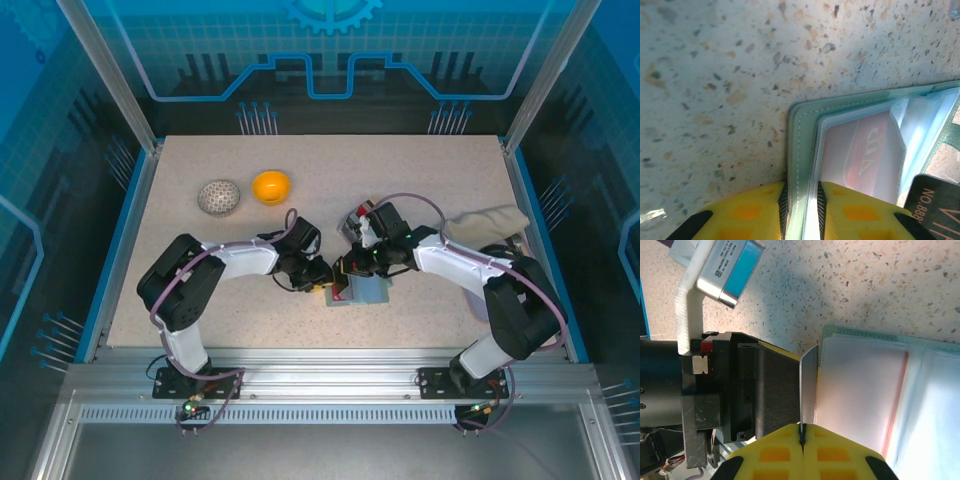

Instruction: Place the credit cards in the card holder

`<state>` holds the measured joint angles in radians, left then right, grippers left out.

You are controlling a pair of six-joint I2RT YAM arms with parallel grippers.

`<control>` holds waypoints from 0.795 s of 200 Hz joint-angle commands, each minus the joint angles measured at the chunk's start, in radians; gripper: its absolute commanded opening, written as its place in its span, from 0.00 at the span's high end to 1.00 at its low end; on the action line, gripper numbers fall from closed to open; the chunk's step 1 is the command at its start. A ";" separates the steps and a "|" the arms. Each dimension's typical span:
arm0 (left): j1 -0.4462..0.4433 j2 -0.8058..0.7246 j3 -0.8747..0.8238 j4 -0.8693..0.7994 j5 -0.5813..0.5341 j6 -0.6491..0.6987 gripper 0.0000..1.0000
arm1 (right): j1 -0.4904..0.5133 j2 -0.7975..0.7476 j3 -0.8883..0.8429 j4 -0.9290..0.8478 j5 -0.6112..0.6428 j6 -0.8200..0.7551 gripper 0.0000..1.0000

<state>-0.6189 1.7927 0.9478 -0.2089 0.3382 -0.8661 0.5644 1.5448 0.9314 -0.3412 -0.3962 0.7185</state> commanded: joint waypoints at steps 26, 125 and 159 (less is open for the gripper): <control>-0.008 -0.097 -0.062 -0.007 -0.111 -0.036 0.72 | -0.023 -0.139 0.006 -0.067 0.078 -0.019 0.99; -0.008 -0.070 -0.054 0.034 -0.057 -0.025 0.60 | -0.179 -0.109 -0.256 0.201 -0.105 -0.009 0.99; -0.008 -0.033 -0.040 0.034 -0.032 -0.030 0.62 | -0.169 -0.046 -0.267 0.247 -0.110 -0.017 0.99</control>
<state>-0.6201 1.7260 0.8810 -0.1749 0.2665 -0.8948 0.3920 1.4643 0.6735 -0.1772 -0.4667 0.7044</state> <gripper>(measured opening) 0.383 0.044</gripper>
